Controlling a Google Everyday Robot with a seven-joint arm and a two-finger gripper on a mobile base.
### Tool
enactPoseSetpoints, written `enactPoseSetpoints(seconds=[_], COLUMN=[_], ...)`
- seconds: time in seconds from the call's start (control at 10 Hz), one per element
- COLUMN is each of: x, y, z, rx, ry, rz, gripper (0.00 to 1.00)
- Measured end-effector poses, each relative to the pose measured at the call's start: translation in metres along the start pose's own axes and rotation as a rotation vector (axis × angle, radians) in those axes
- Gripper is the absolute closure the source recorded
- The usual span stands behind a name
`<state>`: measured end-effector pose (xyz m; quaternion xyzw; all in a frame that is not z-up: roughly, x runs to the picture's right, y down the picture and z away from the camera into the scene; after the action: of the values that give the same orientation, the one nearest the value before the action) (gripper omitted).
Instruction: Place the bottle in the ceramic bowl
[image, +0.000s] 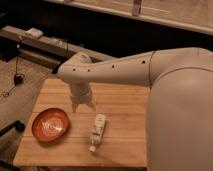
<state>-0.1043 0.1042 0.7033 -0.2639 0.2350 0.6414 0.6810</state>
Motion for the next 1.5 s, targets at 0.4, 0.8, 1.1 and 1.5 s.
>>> enactPoseSetpoints(seconds=[0.4, 0.8, 1.1, 1.5], x=[-0.001, 0.002, 0.012, 0.023], y=[-0.001, -0.055, -0.076, -0.074], z=[0.001, 0.029, 0.073, 0.104], rx=[0.004, 0.057, 0.076, 0.067], ry=[0.002, 0.028, 0.062, 0.107], rz=[0.007, 0.098, 0.157, 0.181], gripper=[0.35, 0.35, 0.35, 0.35])
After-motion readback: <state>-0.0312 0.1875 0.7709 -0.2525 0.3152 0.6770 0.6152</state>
